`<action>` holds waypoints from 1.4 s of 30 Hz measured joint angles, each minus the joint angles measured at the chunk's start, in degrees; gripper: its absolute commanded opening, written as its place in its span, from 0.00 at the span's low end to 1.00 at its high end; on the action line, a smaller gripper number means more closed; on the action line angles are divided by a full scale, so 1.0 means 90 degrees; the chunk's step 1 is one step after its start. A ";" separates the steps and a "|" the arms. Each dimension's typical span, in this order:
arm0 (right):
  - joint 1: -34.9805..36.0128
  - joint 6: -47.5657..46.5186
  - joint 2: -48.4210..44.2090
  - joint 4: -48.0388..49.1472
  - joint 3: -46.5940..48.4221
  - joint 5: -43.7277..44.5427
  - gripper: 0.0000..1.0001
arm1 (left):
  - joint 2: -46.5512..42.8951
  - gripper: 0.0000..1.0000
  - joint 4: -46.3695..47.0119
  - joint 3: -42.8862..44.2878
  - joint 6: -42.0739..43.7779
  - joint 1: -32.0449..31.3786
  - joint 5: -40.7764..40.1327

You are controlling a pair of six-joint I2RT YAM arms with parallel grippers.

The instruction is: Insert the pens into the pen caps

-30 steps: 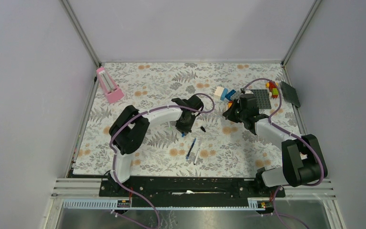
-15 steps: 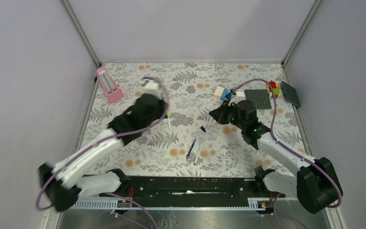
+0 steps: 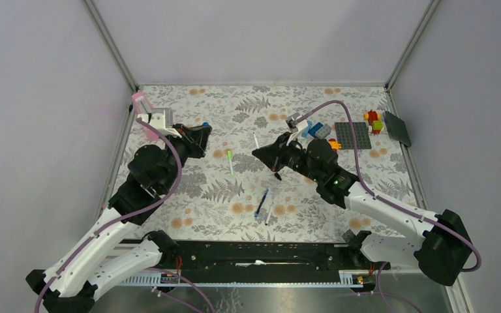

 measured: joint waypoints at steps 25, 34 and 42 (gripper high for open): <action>0.0639 -0.0454 0.0466 0.0571 0.0452 -0.0415 0.00 | 0.1450 0.00 0.4801 -0.1338 -0.3694 0.2669 0.7050; 0.0748 -0.0508 0.0631 0.0556 0.0563 -0.0478 0.00 | 0.1263 0.00 0.4945 -0.1472 -0.3677 0.2669 0.7084; 0.0814 -0.0651 0.0631 0.0532 0.0646 -0.0629 0.00 | 0.1093 0.00 0.4750 -0.1554 -0.3538 0.2676 0.6880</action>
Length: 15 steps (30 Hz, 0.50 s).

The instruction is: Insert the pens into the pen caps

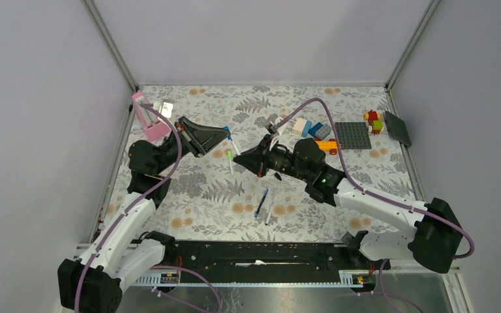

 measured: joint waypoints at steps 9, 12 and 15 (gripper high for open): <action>0.0063 -0.0058 0.0000 -0.0036 0.0015 -0.0087 0.00 | -0.0049 0.00 -0.0046 -0.0002 0.0049 0.0005 -0.0090; 0.0085 -0.0066 0.0000 -0.0034 0.0024 -0.0085 0.00 | -0.0051 0.00 -0.0049 -0.0049 0.0049 0.0005 -0.0121; 0.0102 -0.0083 0.0000 -0.0036 0.0024 -0.0085 0.00 | -0.0051 0.00 -0.0107 -0.0090 0.0051 0.0005 -0.0148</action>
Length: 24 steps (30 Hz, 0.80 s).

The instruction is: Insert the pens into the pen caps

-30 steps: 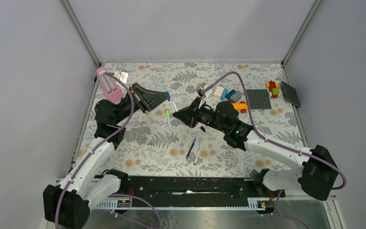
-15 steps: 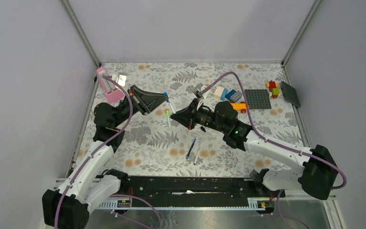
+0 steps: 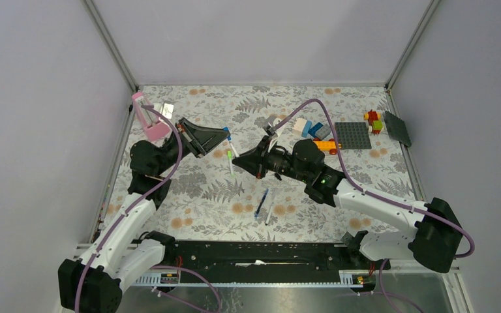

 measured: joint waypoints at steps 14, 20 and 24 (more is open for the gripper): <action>0.0029 -0.0097 -0.0002 -0.0005 0.0005 0.0027 0.00 | -0.0024 0.00 -0.0034 -0.0010 0.0044 0.0005 -0.0044; 0.0029 -0.0121 -0.0002 -0.0005 0.0005 0.0053 0.00 | -0.0024 0.00 -0.0034 -0.0010 0.0044 0.0005 -0.0044; 0.0029 -0.0141 -0.0005 -0.0005 0.0005 0.0056 0.00 | -0.0024 0.00 -0.0034 -0.0010 0.0044 0.0005 -0.0044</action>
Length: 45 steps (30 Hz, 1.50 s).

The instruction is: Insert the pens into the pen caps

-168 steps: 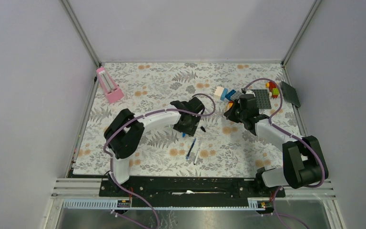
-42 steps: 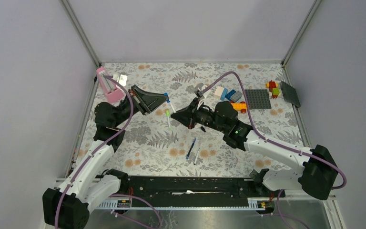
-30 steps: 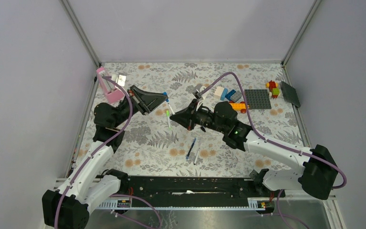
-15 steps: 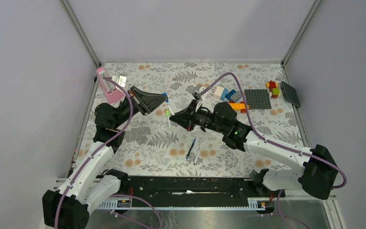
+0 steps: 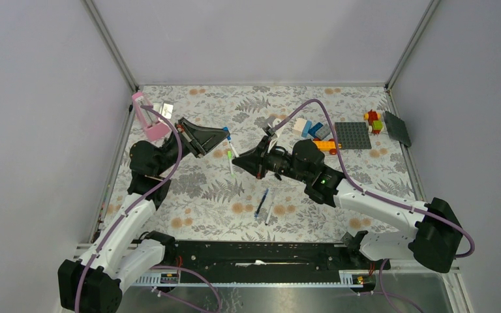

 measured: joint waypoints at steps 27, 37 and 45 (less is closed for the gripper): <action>0.0000 -0.0092 -0.0010 -0.0168 0.0185 0.0124 0.00 | 0.0002 0.00 -0.0002 0.0000 0.0051 0.0000 0.0007; 0.0002 -0.0121 0.0000 -0.0231 0.0228 0.0153 0.00 | 0.0002 0.00 0.0002 0.0000 0.0049 0.0000 0.0007; 0.0019 -0.0170 0.0151 -0.0221 0.0389 0.0228 0.00 | 0.0005 0.00 0.0005 -0.0005 0.0046 0.0007 0.0005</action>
